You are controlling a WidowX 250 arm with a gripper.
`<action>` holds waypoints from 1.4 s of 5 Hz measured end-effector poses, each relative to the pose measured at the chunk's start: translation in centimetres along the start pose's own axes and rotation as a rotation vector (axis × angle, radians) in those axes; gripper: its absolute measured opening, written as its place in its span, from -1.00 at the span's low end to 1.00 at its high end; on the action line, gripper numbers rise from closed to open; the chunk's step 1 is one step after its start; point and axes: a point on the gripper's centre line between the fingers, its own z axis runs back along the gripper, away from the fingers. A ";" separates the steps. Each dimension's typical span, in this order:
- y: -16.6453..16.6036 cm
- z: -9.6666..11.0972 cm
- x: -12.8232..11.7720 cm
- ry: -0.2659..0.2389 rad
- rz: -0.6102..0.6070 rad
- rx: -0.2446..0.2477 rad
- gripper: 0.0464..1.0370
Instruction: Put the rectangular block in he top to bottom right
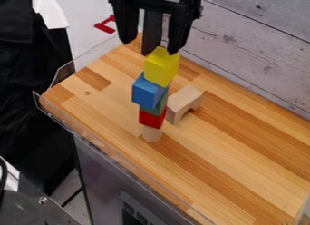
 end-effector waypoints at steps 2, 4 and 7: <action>-0.7 -0.8 0.0 0.025 -0.016 0.007 0.93; -0.6 -2.4 0.2 0.092 0.003 0.019 0.93; -0.4 -3.2 0.4 0.105 0.041 0.005 0.07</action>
